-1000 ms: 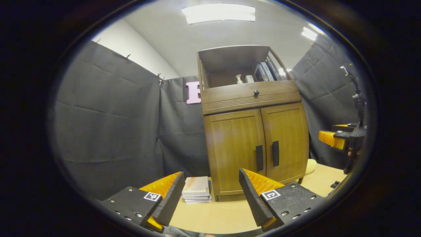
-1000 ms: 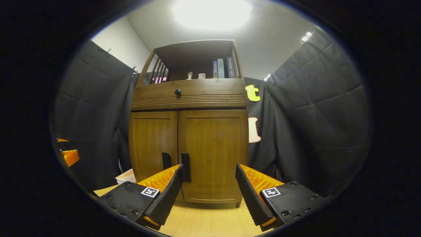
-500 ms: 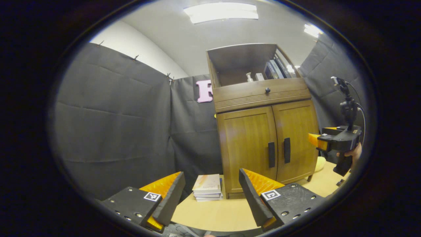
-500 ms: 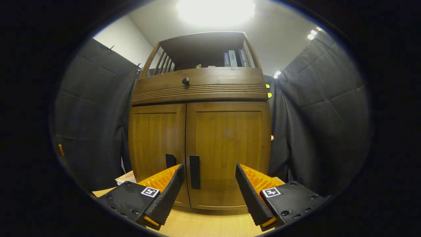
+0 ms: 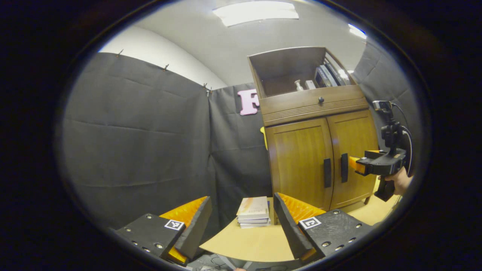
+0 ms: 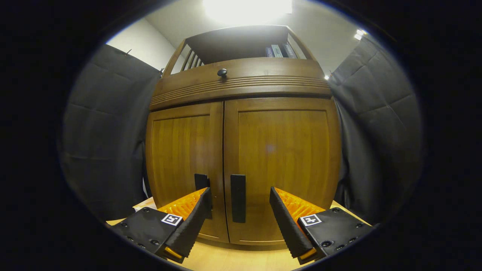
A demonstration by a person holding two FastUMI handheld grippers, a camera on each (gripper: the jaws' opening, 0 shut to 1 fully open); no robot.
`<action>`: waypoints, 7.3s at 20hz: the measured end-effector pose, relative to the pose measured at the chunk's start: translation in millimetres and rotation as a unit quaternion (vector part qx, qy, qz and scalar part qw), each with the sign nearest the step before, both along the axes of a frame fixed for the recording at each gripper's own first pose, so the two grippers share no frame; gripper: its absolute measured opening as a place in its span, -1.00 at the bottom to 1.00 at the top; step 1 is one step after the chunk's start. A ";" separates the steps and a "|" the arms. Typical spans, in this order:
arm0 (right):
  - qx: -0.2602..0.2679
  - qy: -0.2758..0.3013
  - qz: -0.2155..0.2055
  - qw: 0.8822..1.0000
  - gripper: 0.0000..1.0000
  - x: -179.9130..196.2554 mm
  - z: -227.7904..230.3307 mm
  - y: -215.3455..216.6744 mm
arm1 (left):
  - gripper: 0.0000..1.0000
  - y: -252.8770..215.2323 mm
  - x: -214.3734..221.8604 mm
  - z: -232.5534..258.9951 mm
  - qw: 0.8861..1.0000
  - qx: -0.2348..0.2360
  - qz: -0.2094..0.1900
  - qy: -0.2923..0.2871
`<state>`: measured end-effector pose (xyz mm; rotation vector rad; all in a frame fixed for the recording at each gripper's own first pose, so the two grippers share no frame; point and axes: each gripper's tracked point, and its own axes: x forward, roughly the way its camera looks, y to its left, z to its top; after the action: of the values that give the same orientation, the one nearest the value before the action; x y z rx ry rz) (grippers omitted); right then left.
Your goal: Open the right door of the double-door shoe cabinet with the right hand, and open the left door with the left hand.
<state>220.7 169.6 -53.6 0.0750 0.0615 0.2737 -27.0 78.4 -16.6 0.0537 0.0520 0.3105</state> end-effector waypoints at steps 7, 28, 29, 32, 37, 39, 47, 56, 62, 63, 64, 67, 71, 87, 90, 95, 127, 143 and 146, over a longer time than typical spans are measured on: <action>-0.011 0.015 -0.001 1.000 0.95 44.7 -28.3 21.7 | 0.92 19.7 -14.0 -0.6 1.000 0.008 0.028 0.010; -0.002 0.059 -0.001 0.998 -0.75 69.7 -60.3 29.5 | 0.93 26.8 -15.2 -4.4 1.000 0.013 0.023 0.006; -0.001 0.059 0.002 0.998 -0.81 65.5 -60.4 28.1 | 0.93 27.1 -13.9 -4.5 1.000 0.013 0.019 0.004; 0.002 0.063 0.012 0.998 -0.81 51.2 -59.9 23.0 | 0.89 25.3 -12.2 -4.1 1.000 0.007 0.004 -0.001; 0.010 0.070 0.031 0.997 -0.75 21.5 -57.0 11.2 | 0.93 21.7 -6.9 -3.7 1.000 0.007 -0.021 -0.014; 0.011 0.072 0.036 0.997 -0.75 12.1 -55.7 6.2 | 0.93 20.4 -5.0 -4.5 0.999 0.004 -0.033 -0.017; 0.014 0.080 0.049 0.995 -0.75 -32.0 -50.3 -28.5 | 0.93 12.4 7.3 -6.8 0.996 0.002 -0.082 -0.025; 0.015 0.086 0.050 0.995 -0.82 -63.2 -47.9 -71.5 | 0.93 -3.0 10.1 -2.1 0.990 -0.006 -0.136 -0.033; 0.013 0.093 0.048 0.994 -0.76 -78.9 -47.4 -102.3 | 0.93 -12.0 13.4 1.8 0.985 -0.014 -0.166 -0.036; 0.012 0.094 0.046 0.994 -0.76 -80.6 -48.4 -107.2 | 0.93 -13.3 13.2 3.7 0.985 -0.015 -0.171 -0.037; 0.010 0.095 0.044 0.995 -0.76 -82.0 -48.1 -112.9 | 0.93 -13.8 13.4 4.6 0.984 -0.016 -0.176 -0.038; 0.010 0.096 0.034 0.995 -0.76 -87.4 -47.8 -129.4 | 0.93 -14.3 12.6 1.0 0.981 -0.018 -0.188 -0.040; 0.007 0.100 0.027 0.995 -0.77 -92.1 -49.0 -150.9 | 0.93 -17.1 12.7 4.3 0.979 -0.022 -0.201 -0.039; 0.013 0.099 0.004 0.995 -0.79 -92.5 -58.8 -227.0 | 0.93 -61.6 21.6 3.2 0.970 -0.013 -0.240 -0.034; 0.008 0.097 -0.006 0.995 -0.85 -89.8 -62.2 -243.6 | 0.93 -71.2 28.0 2.6 0.968 -0.014 -0.248 -0.032; 0.001 0.094 -0.034 0.995 -0.89 -80.5 -64.5 -268.9 | 0.93 -78.5 38.5 1.7 0.966 -0.008 -0.255 -0.033; -0.026 0.047 -0.182 0.982 0.84 -196.4 -10.8 -310.3 | 0.93 -66.3 225.5 -52.0 0.969 -0.043 -0.240 -0.045; -0.050 0.087 -0.223 0.970 0.84 -216.4 -20.2 -328.5 | 0.93 -88.5 322.6 -116.0 0.971 -0.073 -0.226 0.006; -0.053 0.092 -0.223 0.969 0.84 -216.4 -22.3 -330.3 | 0.80 -92.3 330.5 -126.0 0.969 -0.084 -0.231 0.020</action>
<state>4.3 -160.8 -75.9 0.0071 0.2402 -0.1883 303.5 -13.9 -142.6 -0.0959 0.1041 -0.1615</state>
